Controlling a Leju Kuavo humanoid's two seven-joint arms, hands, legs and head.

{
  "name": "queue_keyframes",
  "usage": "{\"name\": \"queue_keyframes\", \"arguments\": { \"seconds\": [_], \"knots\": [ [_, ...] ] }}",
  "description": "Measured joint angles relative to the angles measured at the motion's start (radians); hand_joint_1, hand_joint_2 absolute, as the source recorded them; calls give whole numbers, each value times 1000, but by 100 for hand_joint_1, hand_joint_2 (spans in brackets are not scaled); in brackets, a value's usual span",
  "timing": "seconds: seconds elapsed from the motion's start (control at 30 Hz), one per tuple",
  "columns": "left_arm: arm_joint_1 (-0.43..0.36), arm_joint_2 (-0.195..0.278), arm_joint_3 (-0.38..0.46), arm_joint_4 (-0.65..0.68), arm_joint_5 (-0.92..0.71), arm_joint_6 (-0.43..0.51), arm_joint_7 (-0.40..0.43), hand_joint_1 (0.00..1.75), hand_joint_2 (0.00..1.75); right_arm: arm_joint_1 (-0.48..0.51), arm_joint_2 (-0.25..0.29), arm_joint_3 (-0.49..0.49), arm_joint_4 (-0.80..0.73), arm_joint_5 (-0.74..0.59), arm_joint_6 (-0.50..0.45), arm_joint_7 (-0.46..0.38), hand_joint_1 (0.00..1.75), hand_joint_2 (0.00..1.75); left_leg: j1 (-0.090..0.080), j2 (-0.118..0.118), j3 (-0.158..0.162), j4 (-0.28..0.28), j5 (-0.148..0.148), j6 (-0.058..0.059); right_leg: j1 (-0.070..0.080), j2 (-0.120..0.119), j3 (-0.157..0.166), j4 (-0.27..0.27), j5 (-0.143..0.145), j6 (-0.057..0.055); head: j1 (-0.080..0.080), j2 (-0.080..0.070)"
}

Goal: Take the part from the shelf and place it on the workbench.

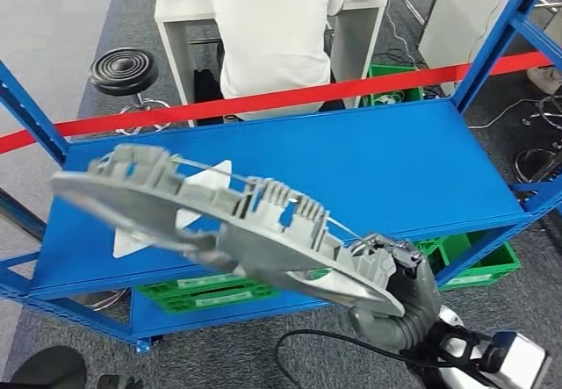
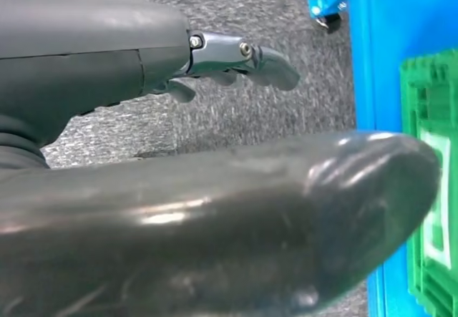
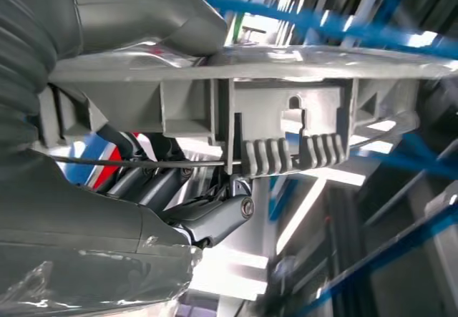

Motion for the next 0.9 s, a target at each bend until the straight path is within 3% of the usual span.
{"name": "queue_keyframes", "arguments": {
  "seconds": [0.07, 0.1, 0.17, 0.23, 0.27, 0.3, 0.33, 0.4, 0.43, 0.53, 0.57, 0.63, 0.7, 0.73, 0.77, 0.8, 0.9],
  "knots": [
    [1, 0, 4, 0, 6, -4, 1, 0, 0, -4, 4, 14, -15, -19, 50, -6, 175, 175, 3, -1, 1, -3, 2, 10, -2, -1, -9, 22, -17, 11, 5, 0],
    [1, 1, 5, 0, 8, -4, 2, 0, 0, -9, 5, 24, -23, -25, 71, -10, 175, 175, 5, -1, 2, -4, 3, 14, -2, -1, -27, 60, -40, 15, 9, 0],
    [0, 4, 7, 0, 11, -5, 6, 0, 0, -20, 14, 49, -41, -31, 97, -21, 175, 175, 5, 1, 3, -4, 2, 19, -4, -1, -85, 191, -105, 22, 16, 0],
    [0, 6, 9, 0, 12, -4, 9, 0, 0, -29, 23, 80, -61, -35, 115, -30, 175, 175, 5, 0, 4, -4, 1, 19, -5, -1, -129, 283, -132, 25, 17, 0],
    [0, 6, 10, 0, 12, -4, 11, 0, 0, -33, 25, 96, -71, -40, 124, -32, 175, 175, 6, 0, 6, -4, 0, 18, -6, -1, -126, 275, -117, 25, 18, 0],
    [0, 6, 11, 0, 13, -4, 12, 0, 0, -39, 27, 112, -81, -46, 131, -33, 175, 175, 8, -1, 8, -3, -1, 16, -8, -1, -104, 228, -87, 25, 18, 0],
    [0, 6, 11, 0, 13, -4, 14, 0, 0, -45, 29, 125, -92, -52, 136, -32, 175, 175, 9, -3, 12, -3, -3, 13, -9, -1, -68, 158, -51, 25, 20, 0],
    [0, 9, 12, 0, 13, -4, 15, 0, 0, -56, 33, 146, -107, -59, 143, -32, 175, 175, 8, -6, 16, -2, -7, 1, -9, 2, -7, 39, -12, 20, 23, 0],
    [0, 10, 13, 0, 13, -3, 16, 0, 0, -59, 34, 153, -112, -60, 145, -32, 175, 175, 7, -7, 16, -3, -7, -5, -7, 4, 6, 13, -8, 14, 24, 0],
    [0, 13, 13, 0, 13, -3, 18, 0, 0, -62, 36, 164, -119, -61, 148, -31, 175, 175, 9, -7, 17, -9, -4, -23, -4, 6, 5, 7, -6, -10, 22, 0],
    [0, 13, 13, 0, 13, -3, 19, 0, 0, -63, 37, 167, -121, -62, 150, -32, 175, 175, 9, -6, 13, 1, -15, -27, -5, 5, 4, 5, -2, -17, 21, 0],
    [0, 14, 13, 0, 13, -2, 22, 0, 0, -67, 39, 175, -123, -64, 160, -28, 175, 175, 9, -4, -23, 84, -75, -33, -6, 3, 3, 2, 4, -27, 16, 0],
    [0, 14, 13, 0, 12, 0, 30, 0, 0, -69, 39, 185, -121, -65, 175, -12, 175, 175, 7, -3, -81, 218, -141, -33, -3, 2, -3, 3, 7, -32, 12, 0],
    [1, 15, 13, 0, 11, 1, 36, 0, 0, -68, 39, 192, -118, -64, 181, -3, 175, 175, 5, -3, -99, 260, -153, -32, -2, 1, -6, 3, 9, -34, 12, 0],
    [1, 17, 13, 0, 9, 1, 44, 0, 0, -68, 39, 199, -114, -63, 186, 3, 175, 175, 4, -3, -100, 268, -146, -29, 0, 2, -8, 3, 10, -34, 11, 0],
    [1, 18, 13, 0, 7, 0, 55, 0, 0, -68, 39, 206, -110, -64, 191, 6, 175, 175, 2, -3, -82, 236, -121, -25, 1, 2, -10, 3, 12, -34, 10, 0],
    [-3, 22, 13, 0, 4, -12, 107, 0, 0, -72, 39, 223, -97, -77, 198, 4, 175, 175, -4, -3, 21, 50, -39, -11, 6, 2, -14, 6, 19, -26, 5, 0]
  ]
}}
